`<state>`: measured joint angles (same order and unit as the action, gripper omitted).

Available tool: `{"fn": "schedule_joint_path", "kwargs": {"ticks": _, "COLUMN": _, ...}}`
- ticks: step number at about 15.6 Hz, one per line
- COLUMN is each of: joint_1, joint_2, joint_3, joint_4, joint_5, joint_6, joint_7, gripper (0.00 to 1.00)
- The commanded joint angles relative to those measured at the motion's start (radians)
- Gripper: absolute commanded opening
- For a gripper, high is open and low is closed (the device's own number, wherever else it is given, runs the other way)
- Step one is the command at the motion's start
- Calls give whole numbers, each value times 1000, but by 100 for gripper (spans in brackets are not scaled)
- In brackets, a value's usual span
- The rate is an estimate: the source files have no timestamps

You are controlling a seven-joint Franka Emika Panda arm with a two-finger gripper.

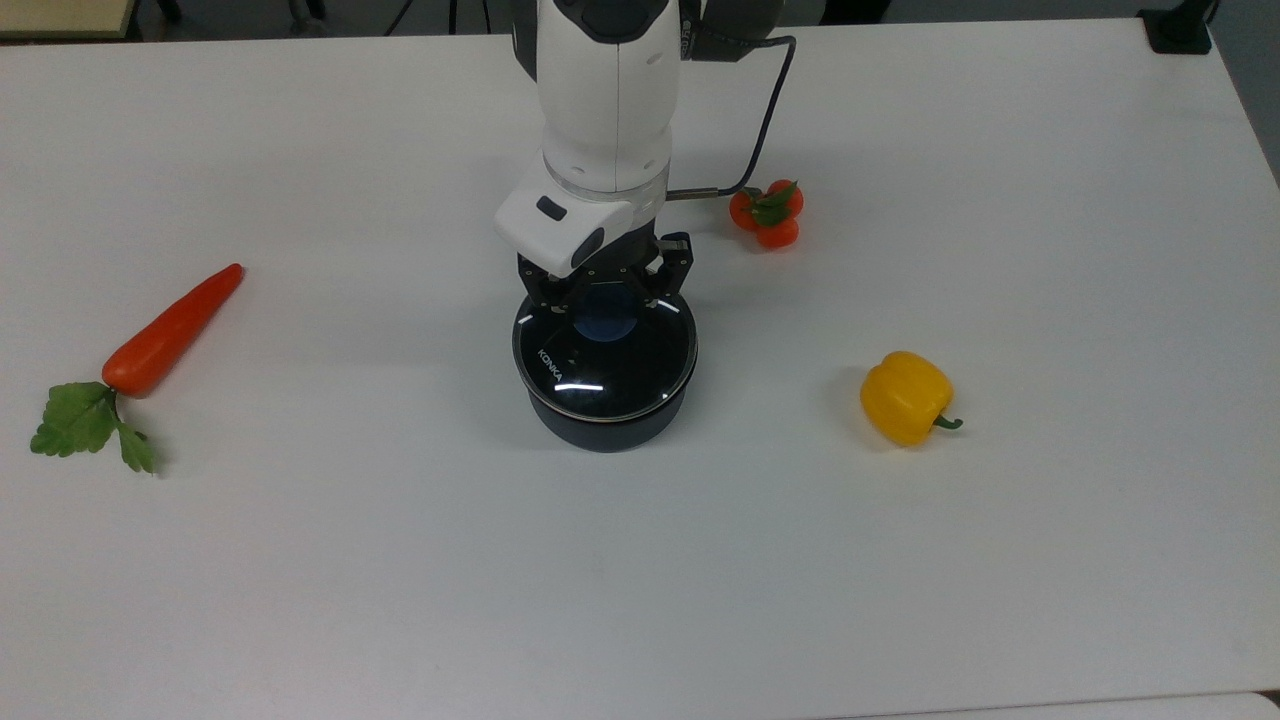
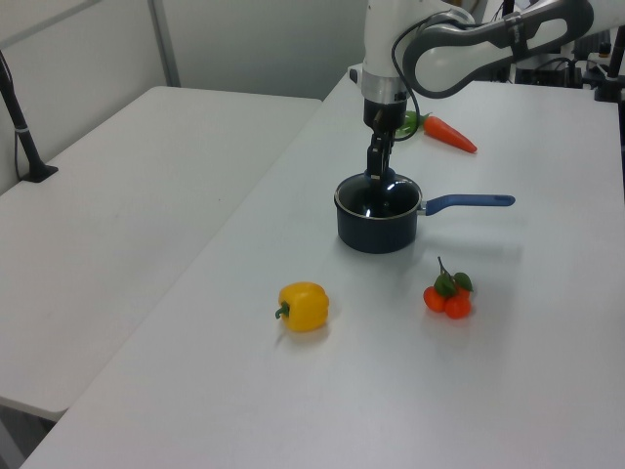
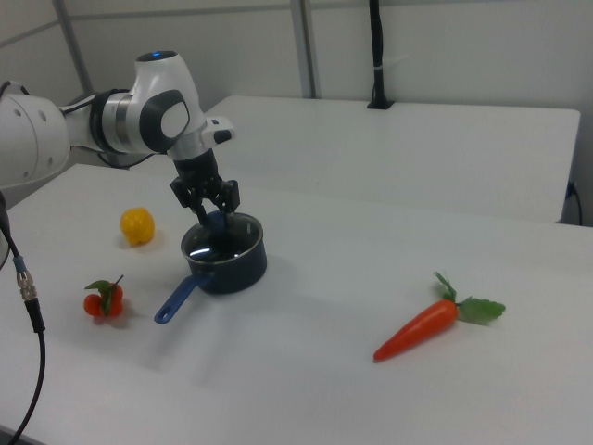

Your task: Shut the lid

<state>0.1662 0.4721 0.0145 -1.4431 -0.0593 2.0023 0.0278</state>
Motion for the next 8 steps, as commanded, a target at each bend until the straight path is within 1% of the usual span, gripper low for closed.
{"fn": "schedule_joint_path", "kwargs": {"ticks": 1, "joint_1": 12, "joint_2": 8, "joint_3": -5, "joint_4": 12, "joint_5": -8, "joint_6": 15, "joint_7": 15, "gripper": 100}}
{"fn": "schedule_joint_path", "kwargs": {"ticks": 3, "joint_1": 12, "joint_2": -12, "joint_3": -5, "joint_4": 12, "joint_5": -7, "joint_6": 10, "joint_7": 17, "gripper": 100}}
{"fn": "schedule_joint_path", "kwargs": {"ticks": 4, "joint_1": 12, "joint_2": -38, "joint_3": -5, "joint_4": 4, "joint_5": -7, "joint_6": 0, "joint_7": 18, "gripper": 100}}
{"fn": "schedule_joint_path", "kwargs": {"ticks": 6, "joint_1": 6, "joint_2": -117, "joint_3": -7, "joint_4": -51, "joint_5": -7, "joint_6": -22, "joint_7": 37, "gripper": 100}}
{"fn": "schedule_joint_path", "kwargs": {"ticks": 8, "joint_1": 4, "joint_2": -194, "joint_3": -18, "joint_4": -89, "joint_5": -10, "joint_6": -89, "joint_7": 41, "gripper": 100}}
